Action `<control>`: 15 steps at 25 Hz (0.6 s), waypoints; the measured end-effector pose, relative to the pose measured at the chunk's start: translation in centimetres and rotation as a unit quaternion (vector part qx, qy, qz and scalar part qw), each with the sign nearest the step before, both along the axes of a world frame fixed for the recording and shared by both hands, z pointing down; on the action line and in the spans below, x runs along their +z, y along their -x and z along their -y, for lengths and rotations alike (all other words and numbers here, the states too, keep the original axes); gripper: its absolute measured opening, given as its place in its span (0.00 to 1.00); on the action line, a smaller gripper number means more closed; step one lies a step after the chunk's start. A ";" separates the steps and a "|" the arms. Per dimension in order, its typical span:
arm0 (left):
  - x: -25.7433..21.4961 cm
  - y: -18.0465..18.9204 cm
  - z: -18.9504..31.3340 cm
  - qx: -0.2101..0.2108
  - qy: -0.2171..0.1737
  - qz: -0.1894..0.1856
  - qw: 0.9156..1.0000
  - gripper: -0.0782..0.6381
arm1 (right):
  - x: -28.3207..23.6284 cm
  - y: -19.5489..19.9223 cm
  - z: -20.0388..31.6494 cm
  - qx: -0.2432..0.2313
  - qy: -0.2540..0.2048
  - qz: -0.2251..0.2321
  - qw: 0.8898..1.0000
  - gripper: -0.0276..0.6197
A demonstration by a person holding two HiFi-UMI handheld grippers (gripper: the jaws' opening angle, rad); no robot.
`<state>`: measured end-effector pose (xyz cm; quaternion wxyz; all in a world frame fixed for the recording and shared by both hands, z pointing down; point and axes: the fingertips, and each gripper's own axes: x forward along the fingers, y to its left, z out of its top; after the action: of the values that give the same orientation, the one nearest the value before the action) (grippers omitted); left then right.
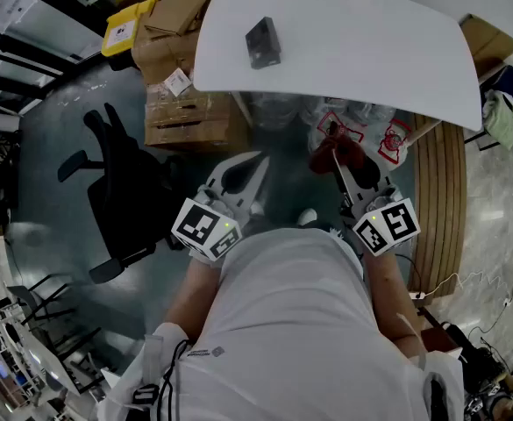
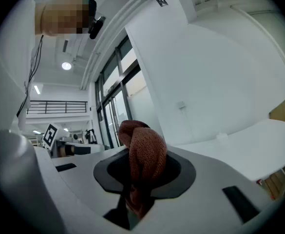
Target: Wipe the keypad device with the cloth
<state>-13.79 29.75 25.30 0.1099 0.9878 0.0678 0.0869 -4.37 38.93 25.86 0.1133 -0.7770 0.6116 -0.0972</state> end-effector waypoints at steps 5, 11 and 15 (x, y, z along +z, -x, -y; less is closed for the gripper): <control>0.8 -0.6 -0.8 -0.022 0.002 0.000 1.000 0.12 | 0.7 -1.2 -1.5 0.002 0.000 0.005 1.000 0.20; 2.2 -1.3 0.7 -0.027 0.010 0.015 0.999 0.12 | 1.5 -2.4 -0.9 0.015 0.000 0.023 1.000 0.20; 3.1 -2.8 4.1 -0.035 0.021 0.016 0.999 0.12 | 1.7 -4.0 1.6 0.024 -0.004 0.034 0.999 0.20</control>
<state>-10.99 25.63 28.38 0.1348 0.9855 0.0336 0.0974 -0.39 37.37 27.51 0.1393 -0.7870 0.5892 -0.1184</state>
